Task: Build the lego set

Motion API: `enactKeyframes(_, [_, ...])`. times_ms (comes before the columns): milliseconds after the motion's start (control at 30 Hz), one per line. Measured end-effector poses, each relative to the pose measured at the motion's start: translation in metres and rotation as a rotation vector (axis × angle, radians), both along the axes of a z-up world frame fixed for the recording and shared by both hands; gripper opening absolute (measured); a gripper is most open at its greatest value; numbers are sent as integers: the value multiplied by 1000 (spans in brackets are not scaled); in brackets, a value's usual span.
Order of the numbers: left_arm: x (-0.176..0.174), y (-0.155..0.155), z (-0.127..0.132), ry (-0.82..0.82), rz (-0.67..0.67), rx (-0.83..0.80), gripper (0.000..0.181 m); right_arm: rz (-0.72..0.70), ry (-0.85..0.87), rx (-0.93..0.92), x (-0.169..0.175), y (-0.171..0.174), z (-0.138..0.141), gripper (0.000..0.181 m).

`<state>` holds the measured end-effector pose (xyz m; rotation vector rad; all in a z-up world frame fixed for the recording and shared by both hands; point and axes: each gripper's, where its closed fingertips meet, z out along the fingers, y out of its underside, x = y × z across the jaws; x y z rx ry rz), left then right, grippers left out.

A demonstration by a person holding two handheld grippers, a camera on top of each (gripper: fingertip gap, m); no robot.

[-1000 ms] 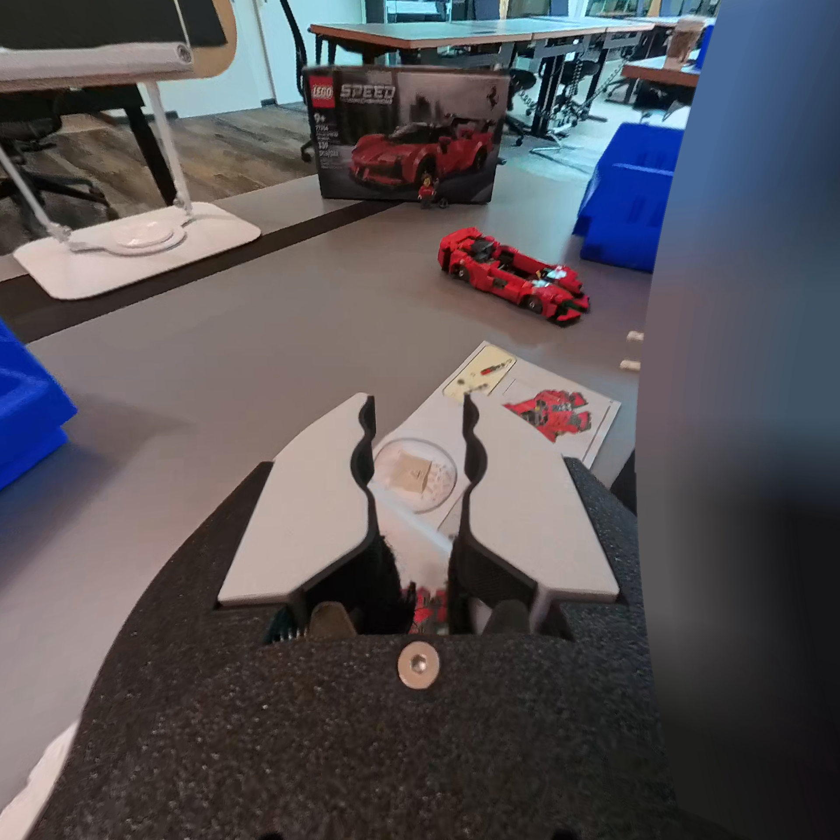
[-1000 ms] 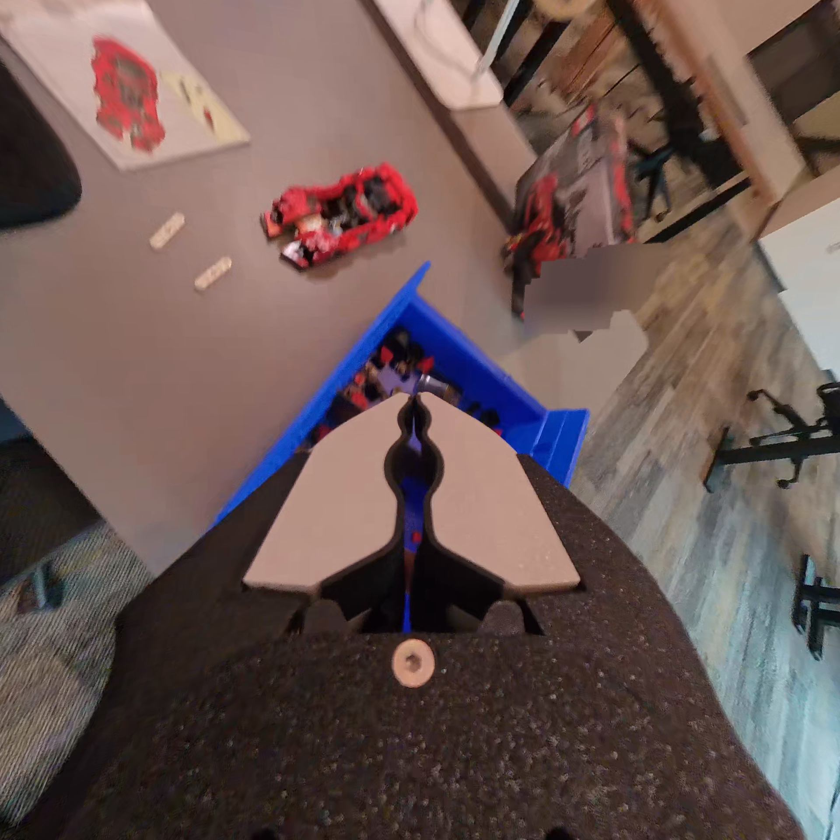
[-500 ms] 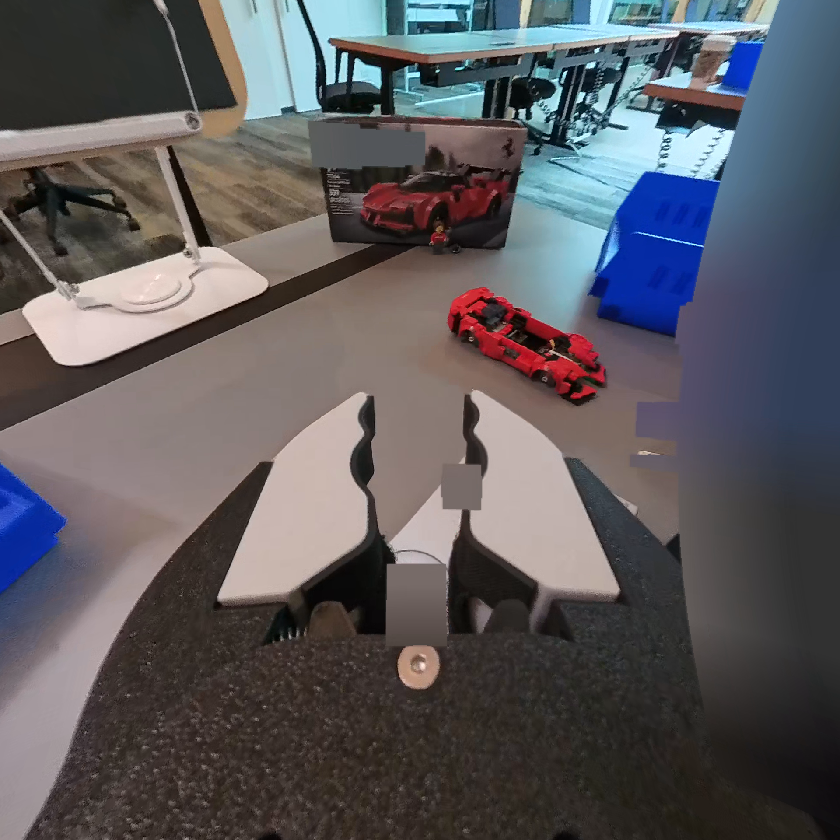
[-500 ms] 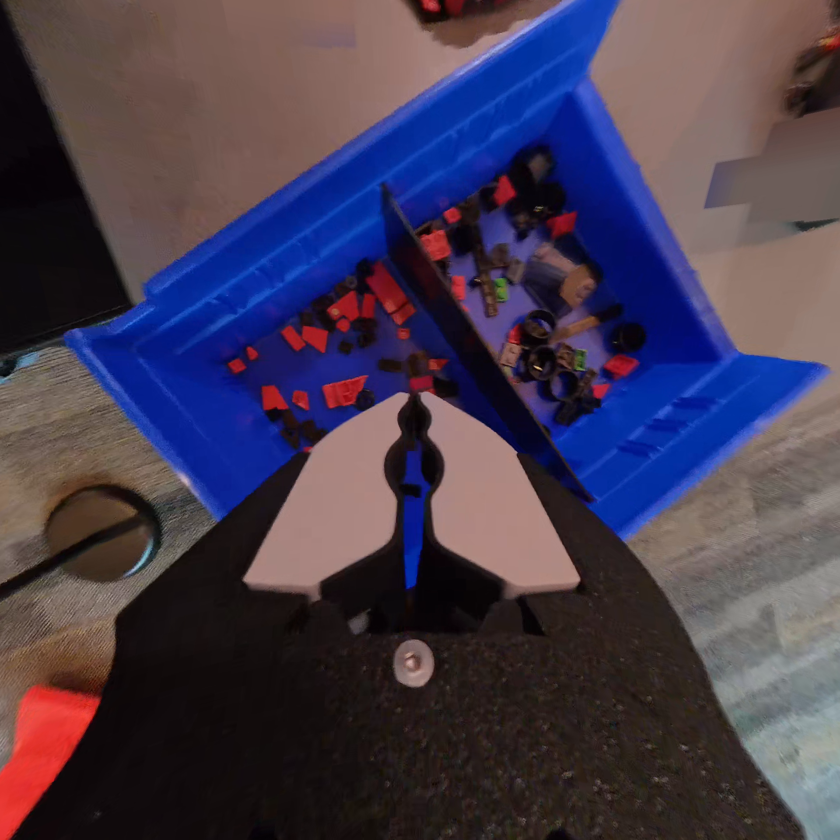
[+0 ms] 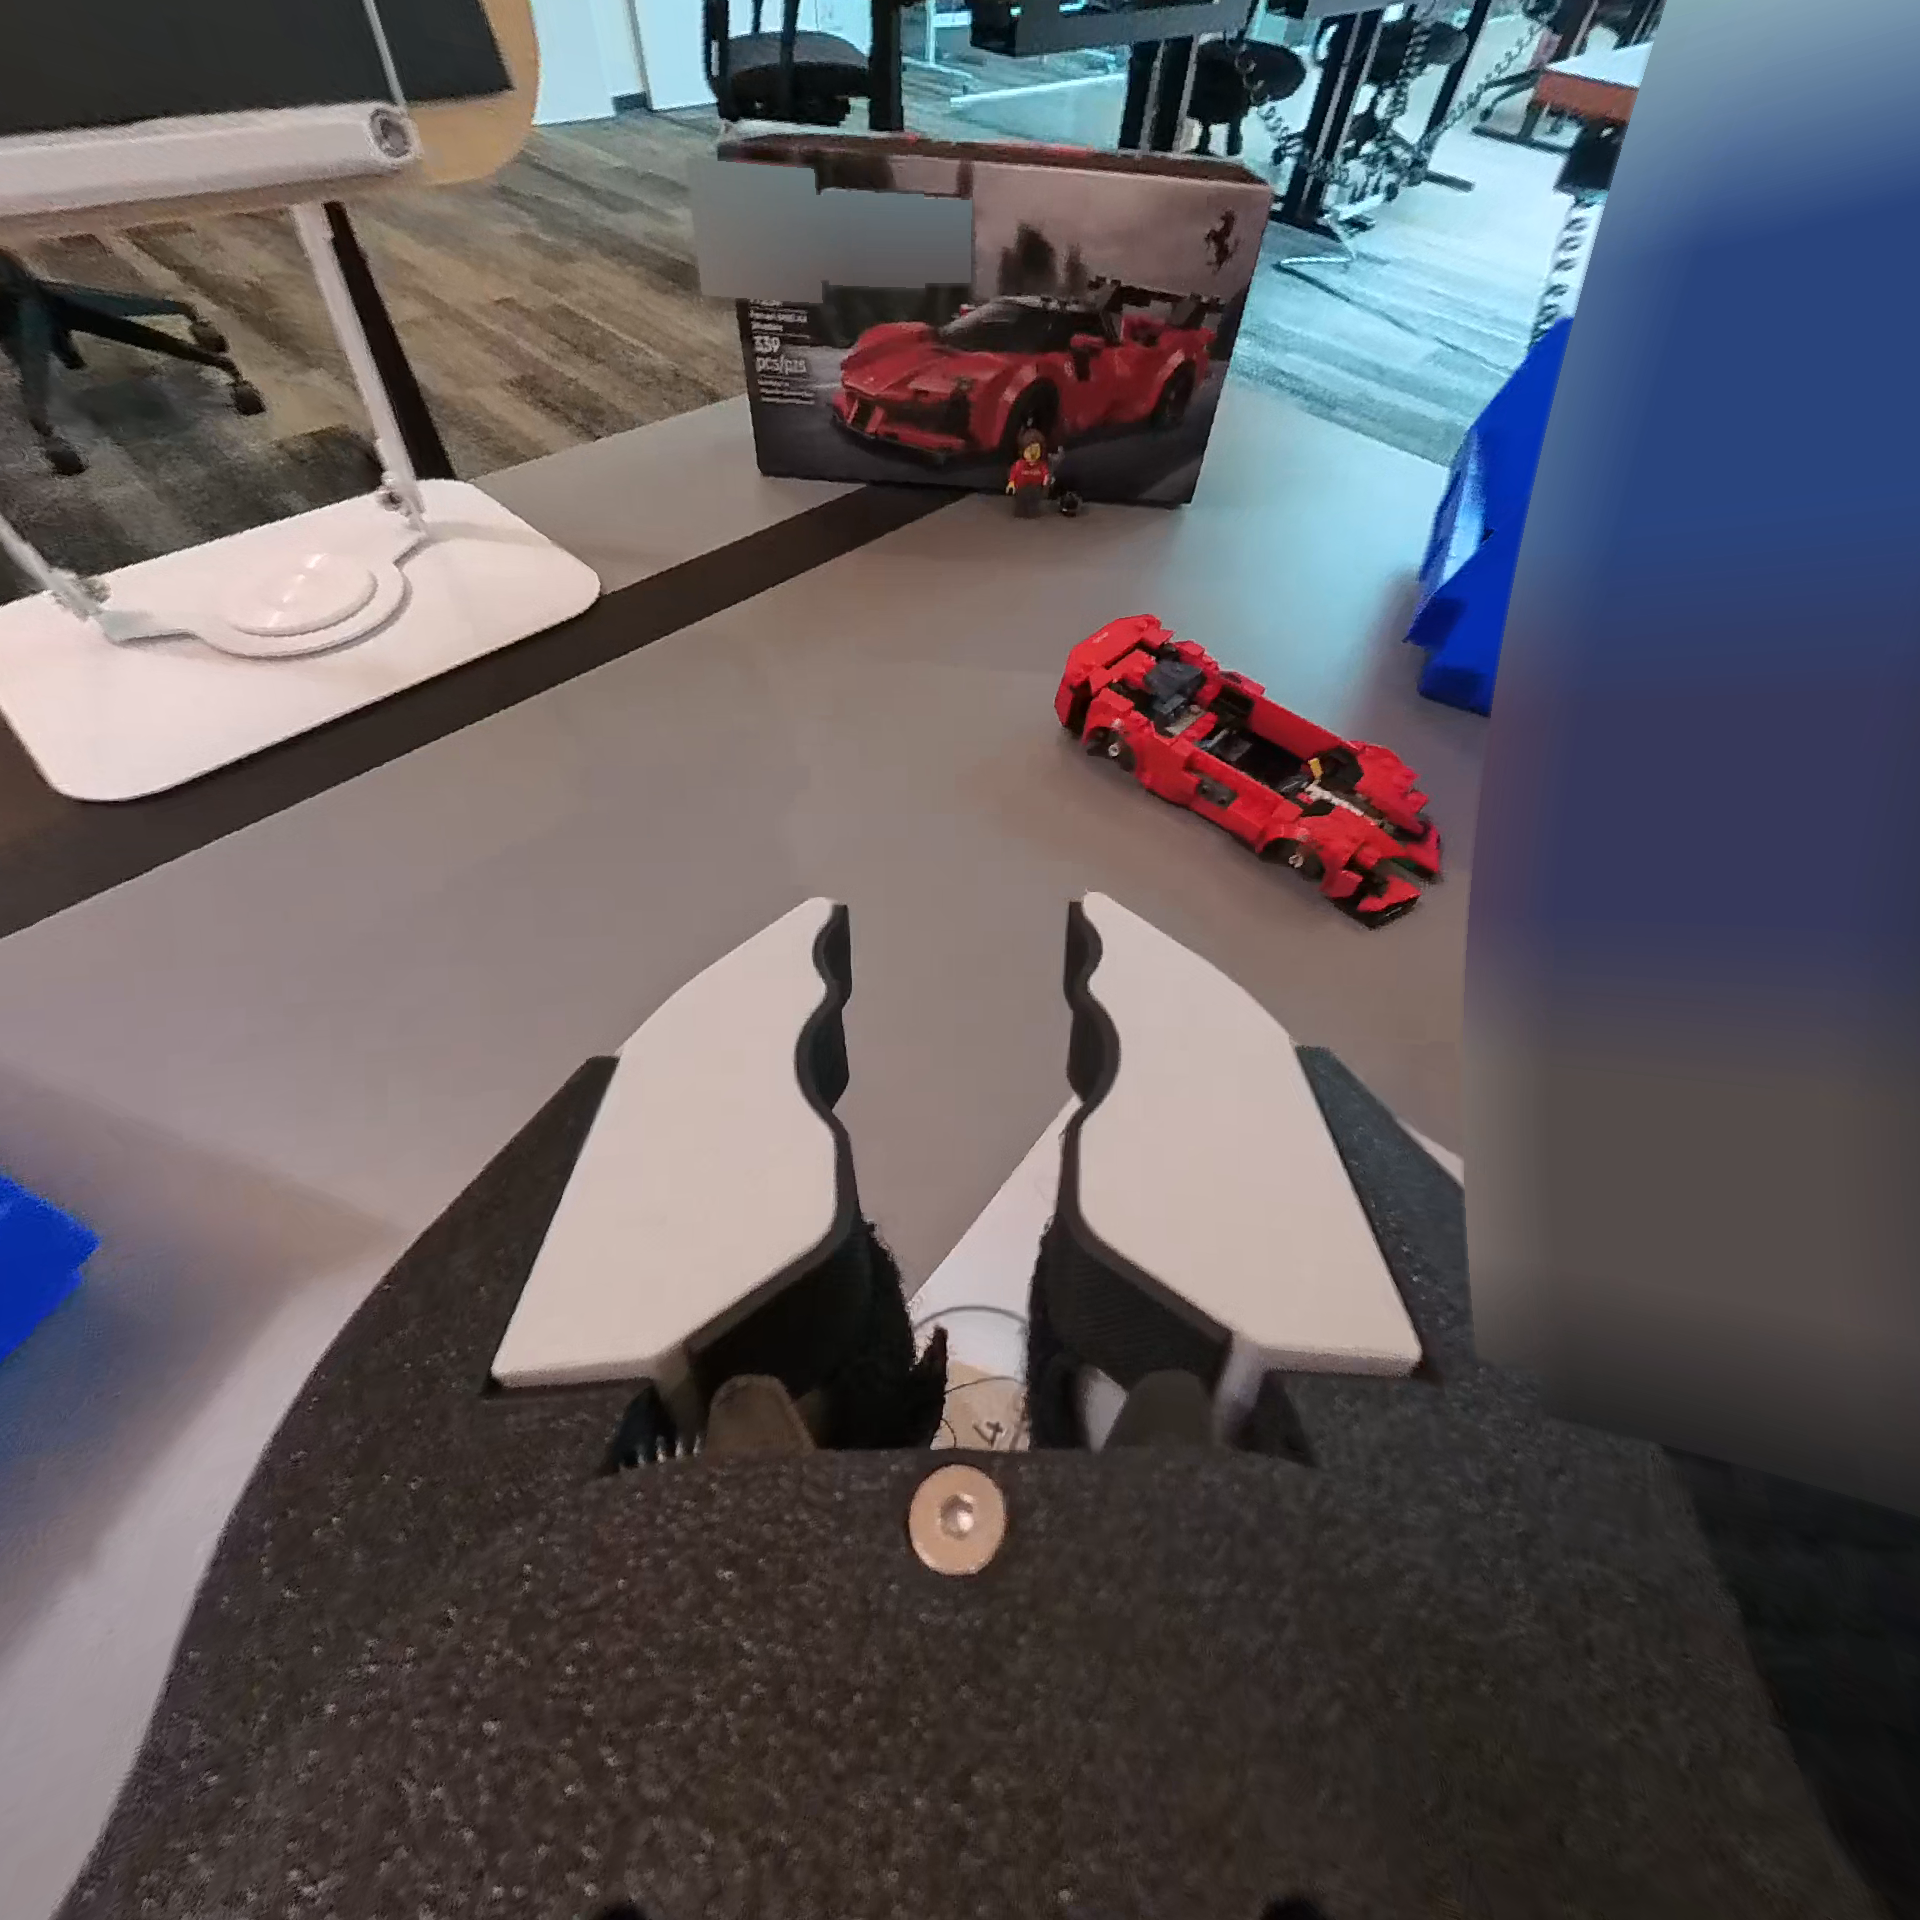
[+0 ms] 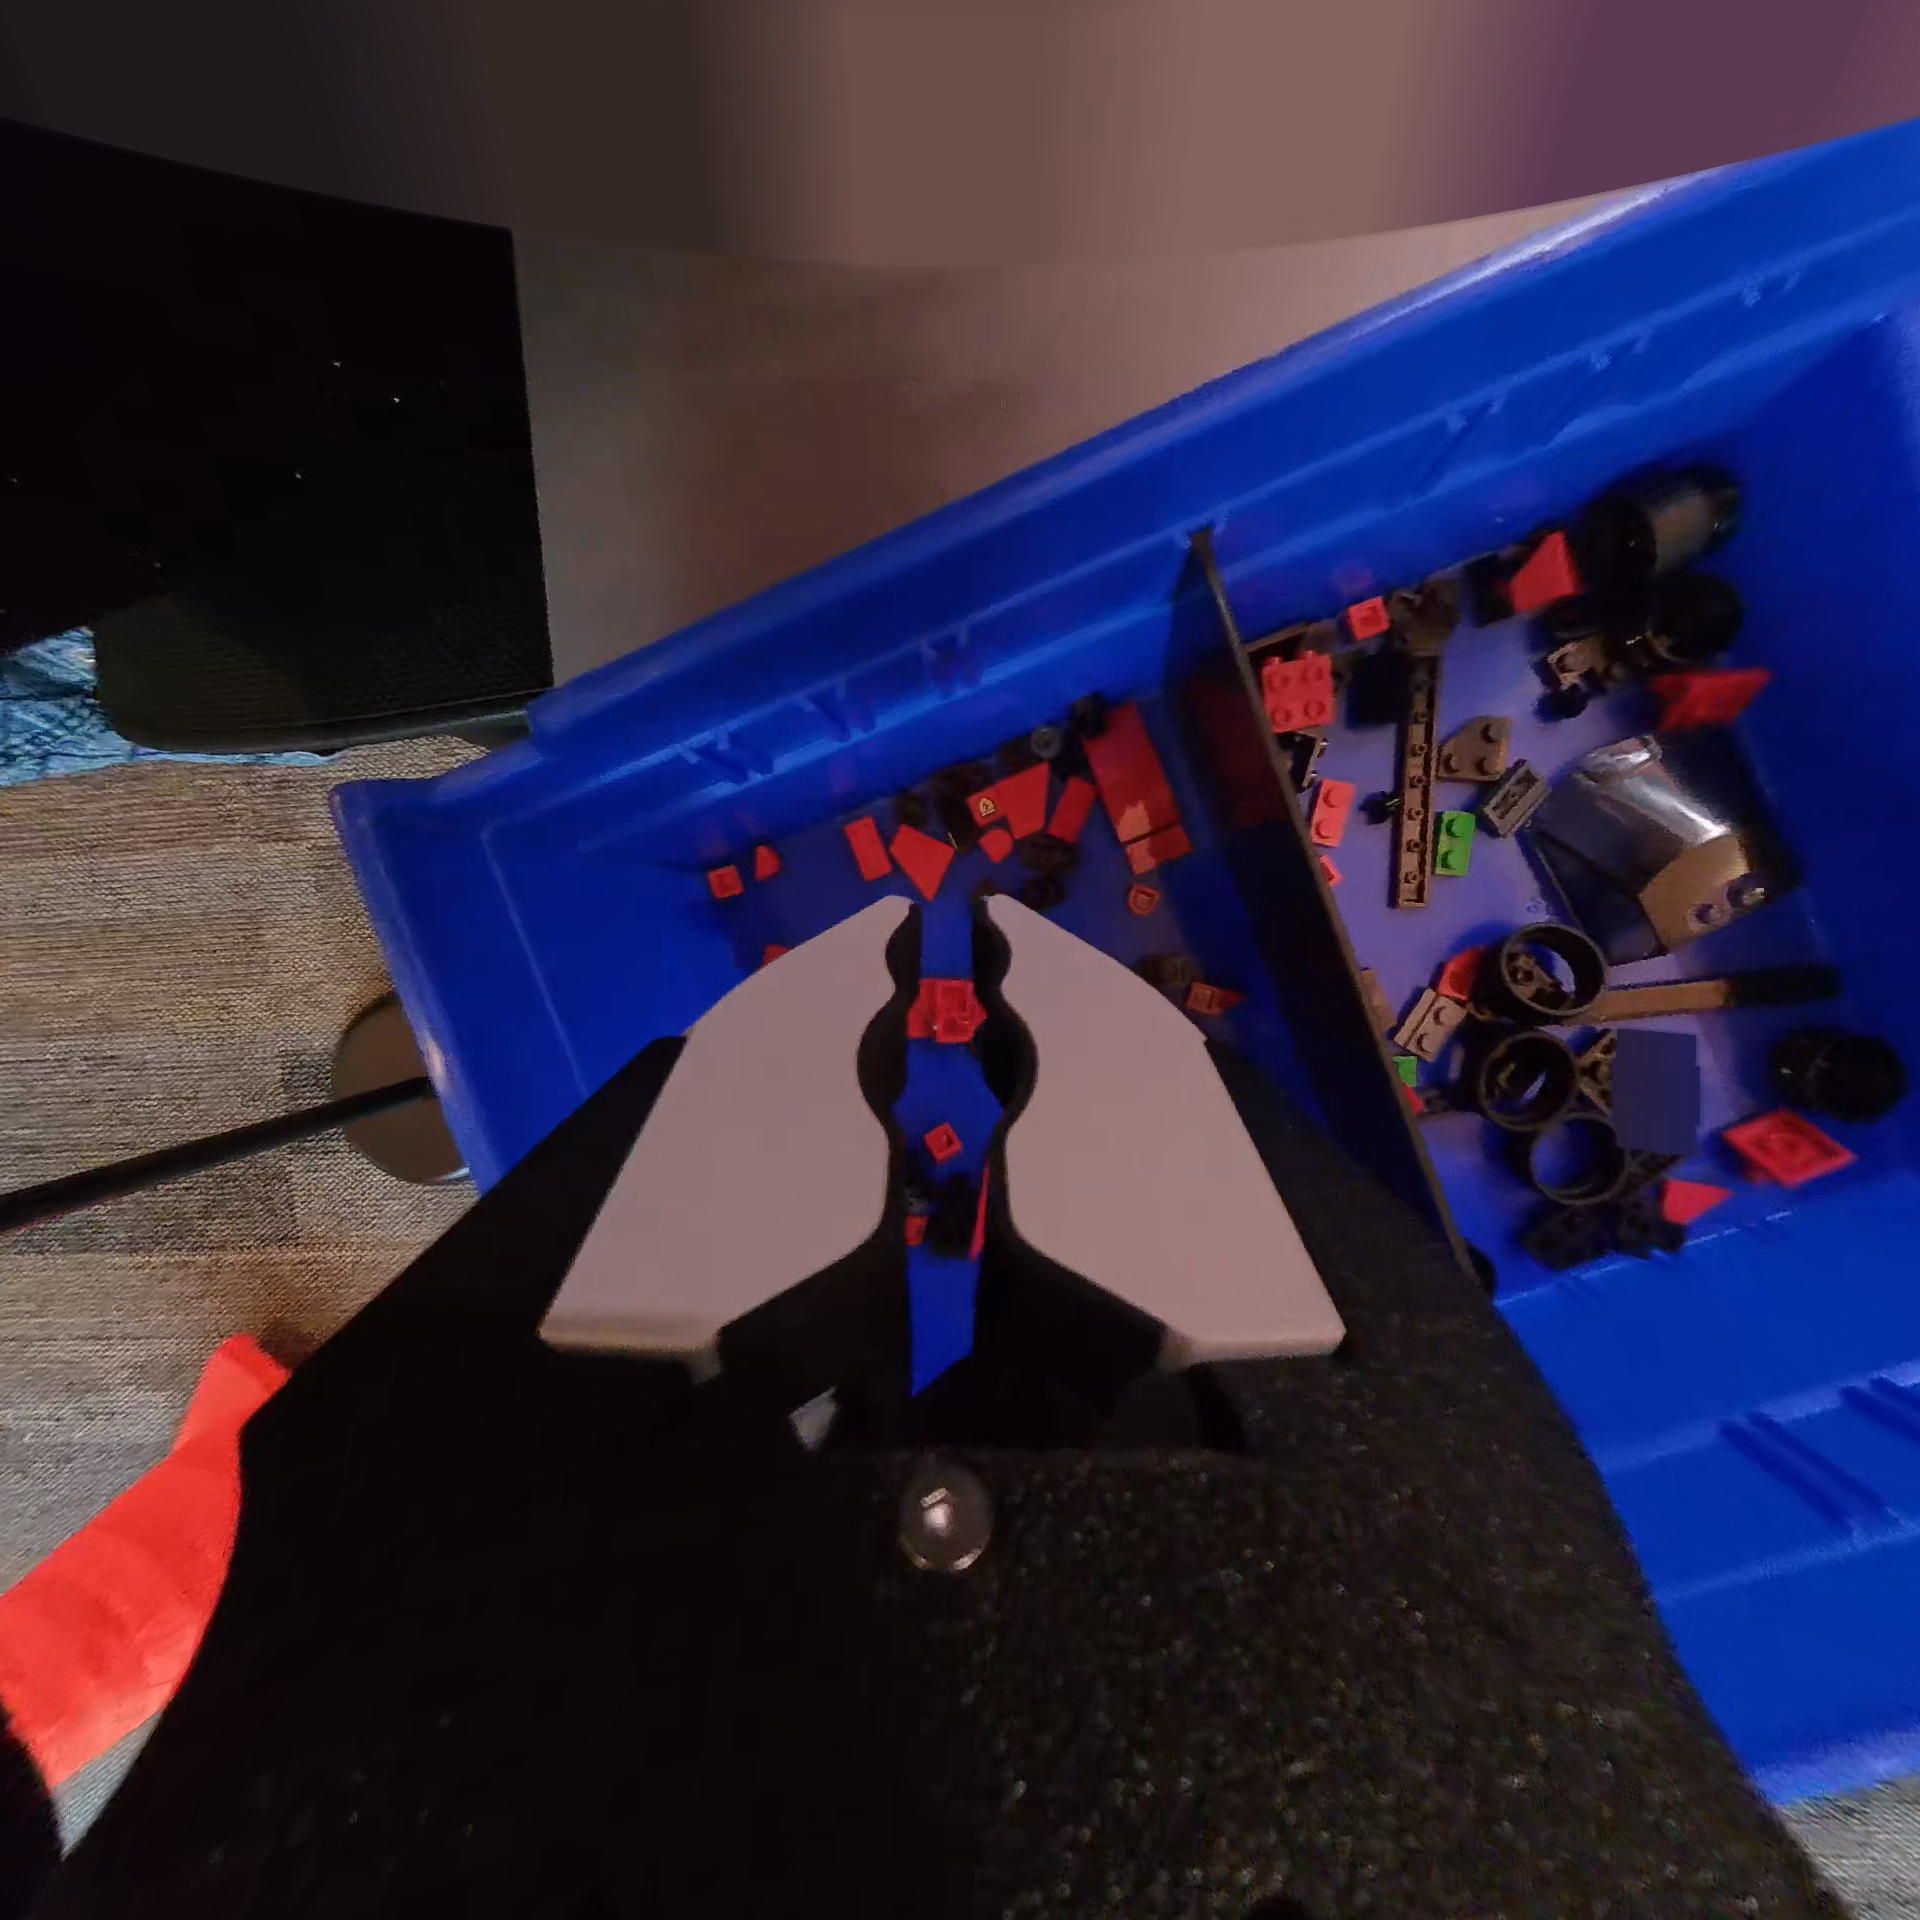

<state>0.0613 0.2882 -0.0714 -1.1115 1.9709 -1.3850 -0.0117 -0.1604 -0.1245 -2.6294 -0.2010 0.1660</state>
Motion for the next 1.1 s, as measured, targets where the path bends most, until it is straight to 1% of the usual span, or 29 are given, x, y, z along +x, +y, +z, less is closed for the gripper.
enactKeyframes(33, [0, -4, 2, 0, -17, -15, 40, -3, -20, 10, 3, 1, 0, 10])
enactKeyframes(100, [2, -8, 4, -1, -32, -29, 40, 11, -49, 46, 5, 4, 4, 0])
enactKeyframes(200, [4, -7, 6, -18, -28, -30, 41, 1, -71, 81, 12, 4, 8, 0])
enactKeyframes(233, [4, -6, 6, -17, -24, -31, 41, -15, -76, 93, 15, 4, 9, 6])
enactKeyframes(267, [4, -4, 5, -9, -21, -29, 42, -32, -79, 105, 19, 4, 9, 16])
enactKeyframes(300, [4, -2, 3, 2, -16, -25, 42, -35, -75, 113, 20, 4, 9, 16])
enactKeyframes(333, [5, 0, 2, 11, -7, -20, 42, -33, -74, 122, 21, 4, 9, 15])
enactKeyframes(367, [7, 3, 1, 14, 0, -17, 42, -25, -78, 130, 21, 4, 10, 2])
enactKeyframes(500, [12, 4, 1, 10, 11, -23, 42, -8, -56, 158, 18, 5, 10, 0])
enactKeyframes(567, [13, 2, -3, 24, 3, -24, 42, -6, -36, 157, 14, 5, 8, 12])
enactKeyframes(733, [18, -2, -5, 17, -5, -32, 42, 21, 10, 117, 6, 6, -2, 15])
enactKeyframes(833, [17, -2, -7, 21, 0, -43, 42, 48, -7, 187, 3, 21, -7, 15])
enactKeyframes(967, [14, 0, -4, 1, 17, -53, 42, 135, -110, 163, 5, 35, -31, 12])
enactKeyframes(1033, [12, 2, -4, -7, 25, -69, 41, 151, -117, 164, 6, 42, -38, 12])
enactKeyframes(1100, [10, 4, -6, -5, 35, -79, 41, 128, -85, 147, 8, 46, -45, 12])
